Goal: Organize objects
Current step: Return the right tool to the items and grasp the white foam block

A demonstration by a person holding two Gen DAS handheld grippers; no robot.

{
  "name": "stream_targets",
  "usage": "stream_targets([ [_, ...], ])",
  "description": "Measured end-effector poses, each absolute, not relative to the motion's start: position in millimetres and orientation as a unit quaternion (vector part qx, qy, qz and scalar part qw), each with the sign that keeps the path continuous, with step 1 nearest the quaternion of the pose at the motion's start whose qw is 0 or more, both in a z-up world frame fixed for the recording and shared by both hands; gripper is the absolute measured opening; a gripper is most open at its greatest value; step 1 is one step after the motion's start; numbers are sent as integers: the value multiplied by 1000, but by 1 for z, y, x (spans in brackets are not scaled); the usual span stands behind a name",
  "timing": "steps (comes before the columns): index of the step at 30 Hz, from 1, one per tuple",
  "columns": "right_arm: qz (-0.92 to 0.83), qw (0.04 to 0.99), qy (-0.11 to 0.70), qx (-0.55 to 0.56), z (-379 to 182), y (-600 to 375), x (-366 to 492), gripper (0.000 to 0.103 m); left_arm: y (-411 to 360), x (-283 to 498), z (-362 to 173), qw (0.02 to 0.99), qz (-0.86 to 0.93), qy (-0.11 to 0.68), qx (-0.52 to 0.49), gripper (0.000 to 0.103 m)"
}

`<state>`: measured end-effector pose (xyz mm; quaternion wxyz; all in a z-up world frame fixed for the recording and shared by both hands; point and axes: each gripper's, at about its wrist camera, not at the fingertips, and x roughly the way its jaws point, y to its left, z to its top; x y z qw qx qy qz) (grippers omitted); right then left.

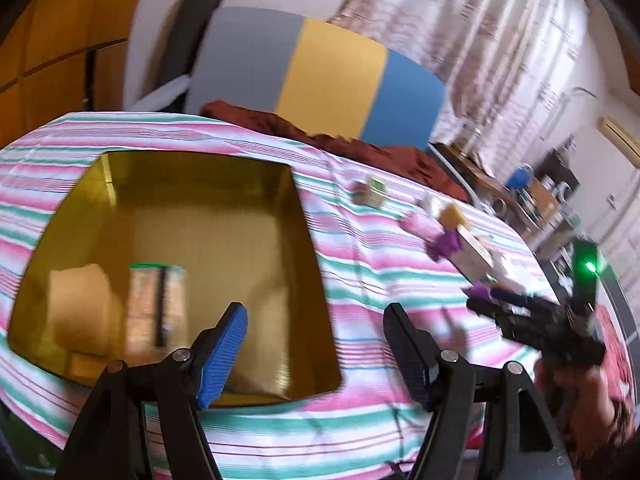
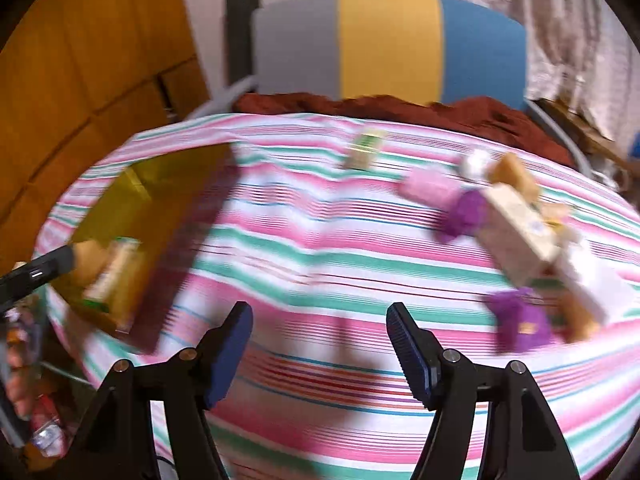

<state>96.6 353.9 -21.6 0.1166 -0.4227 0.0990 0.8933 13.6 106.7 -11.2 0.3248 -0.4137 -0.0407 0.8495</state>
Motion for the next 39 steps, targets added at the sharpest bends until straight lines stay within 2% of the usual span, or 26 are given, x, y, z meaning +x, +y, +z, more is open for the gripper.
stream_targets([
  [2,888,143,88,-428,-24,377,105,76,117,22,-13,337,844,-33,-417,72],
  [8,858,213,73,-461,-39,455,119,77,137,37,-20,353,829,-27,-432,72],
  [14,841,219,92,-487,-59,503,125,77,146,47,-25,357,826,-13,-436,72],
  [17,843,198,116,-487,-67,506,124,76,152,50,-26,357,825,-5,-438,72],
  [20,856,131,147,-479,-69,495,121,76,158,55,-23,361,826,5,-433,72],
  [22,866,84,163,-465,-63,487,120,75,164,59,-21,363,828,14,-427,72],
  [25,884,69,160,-435,-46,483,123,75,173,62,-20,369,827,23,-424,72],
  [28,904,101,132,-393,-22,488,137,77,183,63,-22,374,821,29,-430,72],
  [30,913,145,102,-366,-6,494,144,83,191,64,-24,378,817,33,-435,72],
  [32,913,207,66,-346,6,501,153,97,199,65,-26,382,814,41,-436,72],
  [33,909,233,45,-343,9,504,155,99,203,66,-26,385,812,45,-436,72],
  [37,869,289,-14,-401,-9,520,149,98,217,68,-27,393,807,59,-437,72],
  [39,853,294,1,-431,-21,532,147,89,223,70,-28,399,803,65,-438,72],
])
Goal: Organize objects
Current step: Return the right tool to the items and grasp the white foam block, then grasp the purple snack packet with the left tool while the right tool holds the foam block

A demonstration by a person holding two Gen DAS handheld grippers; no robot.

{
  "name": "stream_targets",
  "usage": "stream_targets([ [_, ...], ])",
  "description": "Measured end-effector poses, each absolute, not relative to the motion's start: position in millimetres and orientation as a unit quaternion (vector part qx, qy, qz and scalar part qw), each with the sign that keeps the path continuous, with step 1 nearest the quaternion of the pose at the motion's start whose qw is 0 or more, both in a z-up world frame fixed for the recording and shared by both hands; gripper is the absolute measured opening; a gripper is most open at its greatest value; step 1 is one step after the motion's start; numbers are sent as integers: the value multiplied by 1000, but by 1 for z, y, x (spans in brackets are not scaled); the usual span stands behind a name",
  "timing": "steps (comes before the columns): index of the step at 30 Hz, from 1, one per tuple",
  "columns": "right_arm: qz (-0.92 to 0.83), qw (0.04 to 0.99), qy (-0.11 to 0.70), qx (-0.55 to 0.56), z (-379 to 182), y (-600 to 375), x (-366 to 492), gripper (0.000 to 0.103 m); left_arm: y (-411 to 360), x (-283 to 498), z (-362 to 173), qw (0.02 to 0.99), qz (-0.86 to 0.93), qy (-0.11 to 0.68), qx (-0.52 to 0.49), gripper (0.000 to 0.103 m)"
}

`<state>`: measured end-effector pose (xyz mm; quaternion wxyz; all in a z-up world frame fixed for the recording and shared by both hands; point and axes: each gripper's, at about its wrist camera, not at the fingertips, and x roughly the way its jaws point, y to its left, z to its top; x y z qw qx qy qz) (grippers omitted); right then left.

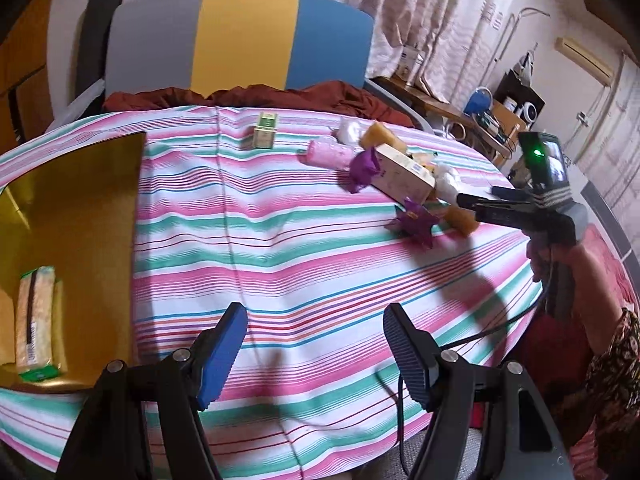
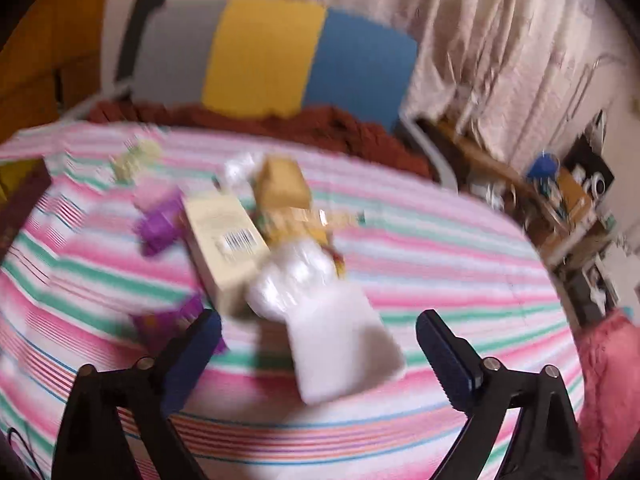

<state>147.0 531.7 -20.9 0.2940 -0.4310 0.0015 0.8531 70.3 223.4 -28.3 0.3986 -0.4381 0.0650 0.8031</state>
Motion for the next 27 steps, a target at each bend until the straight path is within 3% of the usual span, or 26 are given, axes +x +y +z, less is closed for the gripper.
stream_targets([
  [1,849,289,12,-441,-25,537,147,81,227,71,-29,402,800,69,-440,72],
  [4,840,291,21,-457,-33,544,146,78,234,73,-32,408,795,74,-442,72],
  [8,830,295,36,-472,-35,550,152,59,244,71,-35,414,789,82,-447,72],
  [21,835,326,193,-399,-17,582,196,57,308,57,-45,439,765,118,-455,72],
  [27,835,356,249,-337,-4,598,216,57,365,54,-54,464,745,157,-454,79],
])
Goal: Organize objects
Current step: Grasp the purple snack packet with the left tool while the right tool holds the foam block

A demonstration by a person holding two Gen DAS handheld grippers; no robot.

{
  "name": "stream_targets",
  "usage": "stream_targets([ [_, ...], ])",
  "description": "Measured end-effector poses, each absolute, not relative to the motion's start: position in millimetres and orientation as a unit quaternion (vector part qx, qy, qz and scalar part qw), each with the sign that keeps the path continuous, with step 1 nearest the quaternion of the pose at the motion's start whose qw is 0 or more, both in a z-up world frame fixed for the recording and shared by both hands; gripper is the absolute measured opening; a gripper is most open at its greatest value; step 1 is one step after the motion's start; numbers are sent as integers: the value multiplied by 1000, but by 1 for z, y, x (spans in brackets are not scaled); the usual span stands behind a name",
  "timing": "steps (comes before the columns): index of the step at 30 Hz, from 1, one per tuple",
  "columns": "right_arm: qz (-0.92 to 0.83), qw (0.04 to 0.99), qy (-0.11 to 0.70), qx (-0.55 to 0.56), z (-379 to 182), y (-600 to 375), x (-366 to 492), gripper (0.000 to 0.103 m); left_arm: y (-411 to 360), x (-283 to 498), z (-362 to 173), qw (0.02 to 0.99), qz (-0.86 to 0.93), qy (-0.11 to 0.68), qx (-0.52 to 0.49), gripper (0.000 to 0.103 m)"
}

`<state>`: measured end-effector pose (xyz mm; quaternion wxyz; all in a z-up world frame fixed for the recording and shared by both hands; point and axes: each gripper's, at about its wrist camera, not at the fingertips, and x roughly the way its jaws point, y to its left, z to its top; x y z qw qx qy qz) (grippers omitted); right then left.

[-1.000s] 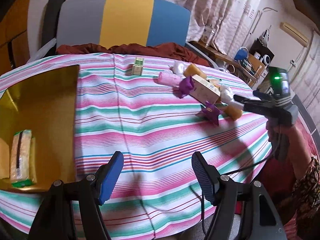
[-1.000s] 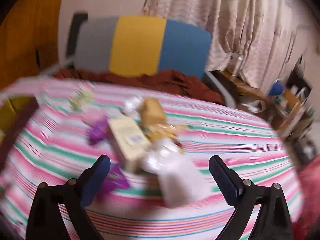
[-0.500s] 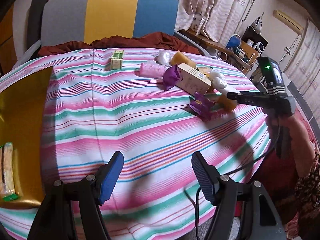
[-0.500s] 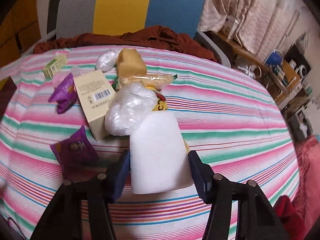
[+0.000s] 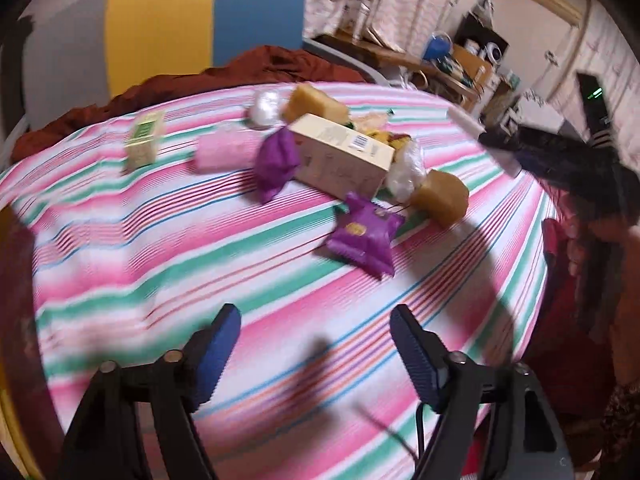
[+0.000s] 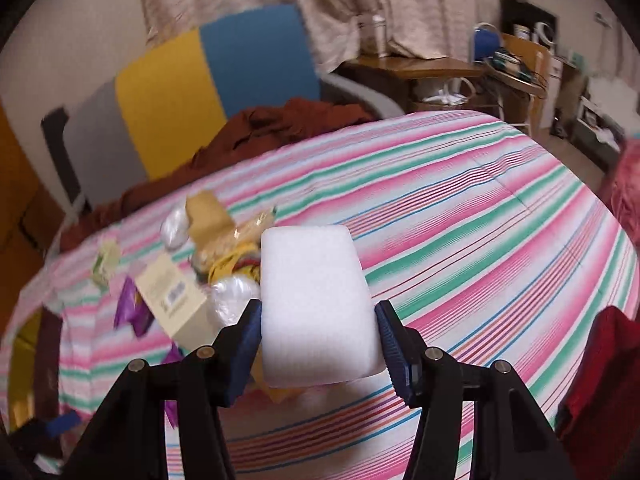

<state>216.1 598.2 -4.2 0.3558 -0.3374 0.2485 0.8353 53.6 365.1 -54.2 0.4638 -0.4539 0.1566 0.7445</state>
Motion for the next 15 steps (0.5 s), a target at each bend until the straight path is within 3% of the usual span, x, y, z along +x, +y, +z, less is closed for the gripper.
stream_targets([
  [15,855,348,248,-295,12,596,215,57,459,66,-89,482,726,258,-417,75],
])
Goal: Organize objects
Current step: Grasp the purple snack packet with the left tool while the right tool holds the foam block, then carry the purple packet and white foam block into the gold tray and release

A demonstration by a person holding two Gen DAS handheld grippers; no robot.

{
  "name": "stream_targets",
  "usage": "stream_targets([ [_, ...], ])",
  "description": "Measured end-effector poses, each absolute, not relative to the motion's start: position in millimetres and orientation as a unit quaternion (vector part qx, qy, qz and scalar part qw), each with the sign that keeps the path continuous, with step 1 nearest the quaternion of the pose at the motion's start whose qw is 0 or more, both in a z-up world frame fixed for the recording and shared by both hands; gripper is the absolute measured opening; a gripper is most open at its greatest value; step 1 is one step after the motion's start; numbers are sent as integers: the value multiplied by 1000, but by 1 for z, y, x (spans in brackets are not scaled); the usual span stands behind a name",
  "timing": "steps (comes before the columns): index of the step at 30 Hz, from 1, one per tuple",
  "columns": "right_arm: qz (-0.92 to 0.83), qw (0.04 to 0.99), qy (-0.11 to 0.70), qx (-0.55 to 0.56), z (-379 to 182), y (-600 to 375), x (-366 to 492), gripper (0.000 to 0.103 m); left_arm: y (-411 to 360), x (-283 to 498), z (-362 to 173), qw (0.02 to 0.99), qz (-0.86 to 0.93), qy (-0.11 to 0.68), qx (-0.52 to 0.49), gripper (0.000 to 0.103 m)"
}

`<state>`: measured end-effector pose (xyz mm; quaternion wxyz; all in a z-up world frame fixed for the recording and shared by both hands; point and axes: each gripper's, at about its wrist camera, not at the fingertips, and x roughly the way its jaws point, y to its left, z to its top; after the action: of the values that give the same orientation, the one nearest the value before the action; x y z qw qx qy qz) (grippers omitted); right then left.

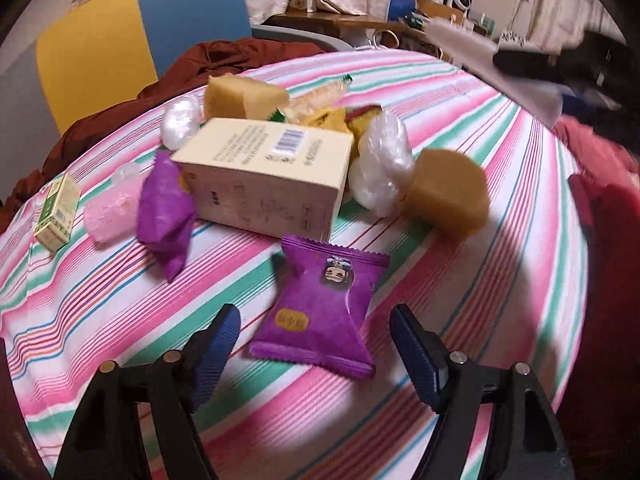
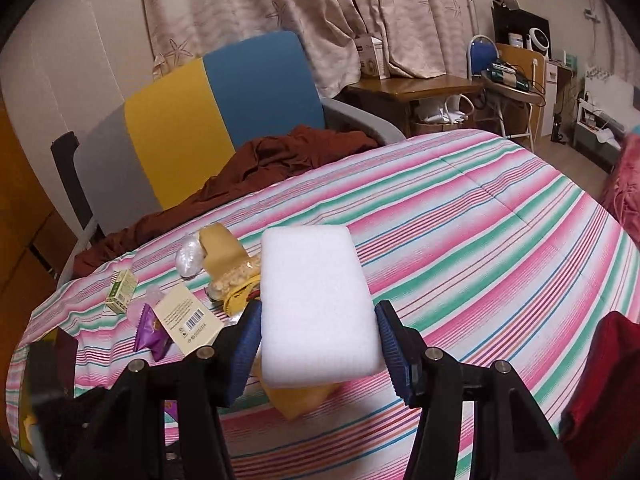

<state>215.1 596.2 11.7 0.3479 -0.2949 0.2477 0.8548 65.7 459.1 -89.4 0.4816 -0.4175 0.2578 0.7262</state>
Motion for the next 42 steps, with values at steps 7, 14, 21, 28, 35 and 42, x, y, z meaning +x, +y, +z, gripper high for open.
stream_targets([
  [7,860,338,240,-298,11,594,210,57,443,77,-91,499,743,243,-374,53],
  [14,865,330,228,-301,11,587,205,57,417,81,-92,492,760,223,-361,52],
  [21,886,271,222,-303,9,567,188,57,395,82,-94,486,772,194,-361,52],
  [28,889,190,264,-321,-9,552,171,57,365,86,-94,473,783,162,-370,51],
  [35,897,166,240,-333,-13,533,160,57,329,88,-91,460,785,120,-397,52],
  [42,899,149,228,-343,-16,518,151,57,295,82,-82,444,798,88,-398,52],
])
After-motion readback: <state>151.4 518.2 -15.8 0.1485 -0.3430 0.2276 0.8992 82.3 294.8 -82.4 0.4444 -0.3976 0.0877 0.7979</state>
